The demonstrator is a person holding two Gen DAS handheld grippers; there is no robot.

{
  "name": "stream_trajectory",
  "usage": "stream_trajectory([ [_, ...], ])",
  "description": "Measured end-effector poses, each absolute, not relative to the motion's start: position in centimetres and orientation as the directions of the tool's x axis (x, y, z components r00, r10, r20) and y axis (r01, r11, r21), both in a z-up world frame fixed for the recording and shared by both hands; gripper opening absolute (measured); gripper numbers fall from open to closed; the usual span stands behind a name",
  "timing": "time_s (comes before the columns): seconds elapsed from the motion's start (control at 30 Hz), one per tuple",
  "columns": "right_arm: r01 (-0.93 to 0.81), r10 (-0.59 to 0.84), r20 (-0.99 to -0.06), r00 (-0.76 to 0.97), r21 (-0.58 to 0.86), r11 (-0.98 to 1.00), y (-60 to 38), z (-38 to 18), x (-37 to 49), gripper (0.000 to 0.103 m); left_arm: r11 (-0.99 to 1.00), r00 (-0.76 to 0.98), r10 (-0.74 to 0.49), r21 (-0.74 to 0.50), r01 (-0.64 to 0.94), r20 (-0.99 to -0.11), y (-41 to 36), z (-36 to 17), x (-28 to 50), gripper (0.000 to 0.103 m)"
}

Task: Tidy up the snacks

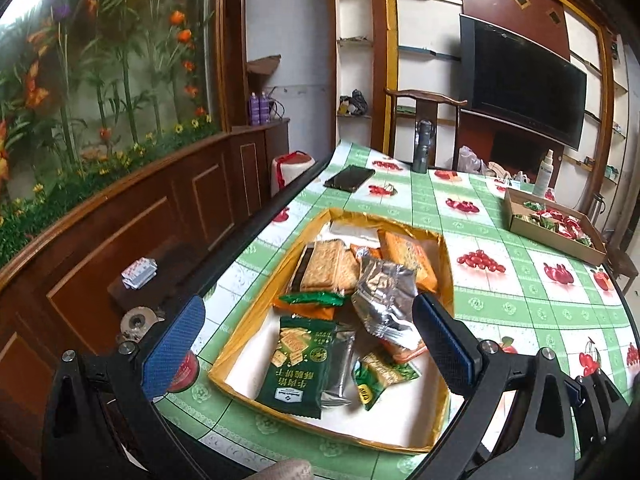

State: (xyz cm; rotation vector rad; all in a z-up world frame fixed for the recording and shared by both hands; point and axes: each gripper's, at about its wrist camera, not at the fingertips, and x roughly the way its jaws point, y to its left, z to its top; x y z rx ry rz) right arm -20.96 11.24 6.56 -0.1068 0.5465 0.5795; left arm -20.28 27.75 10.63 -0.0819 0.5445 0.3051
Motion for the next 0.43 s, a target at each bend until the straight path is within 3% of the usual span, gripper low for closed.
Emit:
stream_trajectory([
  [0.43,-0.593,0.498,-0.592,0.634,0.042,0.804,14.2,5.2,-19.7,0.081,0.948,0.775,0.196,-0.084,-0.305,-0.600,30.6,9.0,-19.1,0.103],
])
